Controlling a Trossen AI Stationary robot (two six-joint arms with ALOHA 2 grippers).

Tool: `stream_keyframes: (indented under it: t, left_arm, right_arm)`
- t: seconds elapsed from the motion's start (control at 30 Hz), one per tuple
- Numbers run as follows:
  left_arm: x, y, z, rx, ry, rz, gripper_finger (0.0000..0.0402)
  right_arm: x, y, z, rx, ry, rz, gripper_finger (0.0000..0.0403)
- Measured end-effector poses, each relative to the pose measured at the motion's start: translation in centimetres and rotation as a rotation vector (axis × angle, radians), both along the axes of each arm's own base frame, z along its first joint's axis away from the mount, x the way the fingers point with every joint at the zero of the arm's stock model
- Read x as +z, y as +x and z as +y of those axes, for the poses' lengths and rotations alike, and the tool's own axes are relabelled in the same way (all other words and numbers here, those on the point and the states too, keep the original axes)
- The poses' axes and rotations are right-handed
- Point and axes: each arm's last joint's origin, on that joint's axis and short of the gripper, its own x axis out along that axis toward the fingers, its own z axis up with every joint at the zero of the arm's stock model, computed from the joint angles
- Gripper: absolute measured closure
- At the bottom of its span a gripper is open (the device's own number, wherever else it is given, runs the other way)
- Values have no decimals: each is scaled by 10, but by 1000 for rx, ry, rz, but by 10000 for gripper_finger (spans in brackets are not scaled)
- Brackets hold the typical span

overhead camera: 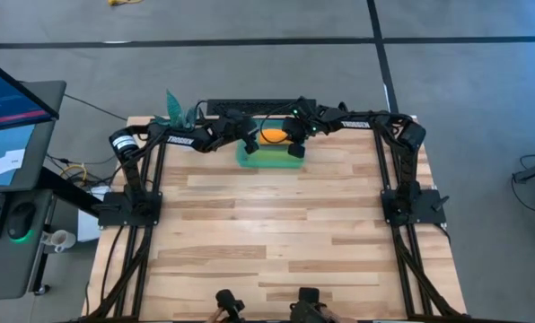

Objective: Roll microfiber towels into tight, uniform cylinder then place into a basket
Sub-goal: Put the rolled orange towel into the blue bin

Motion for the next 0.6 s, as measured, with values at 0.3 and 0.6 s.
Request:
stream_keyframes:
  t: [0.3, 0.6]
  left_arm:
    - [8, 5, 0, -59, 7, -111, 232]
    - [12, 6, -2, -82, -51, -167, 233]
  right_arm:
    - [-1, -1, 0, -36, -29, 44, 256]
    - [13, 1, -1, -31, 4, 94, 148]
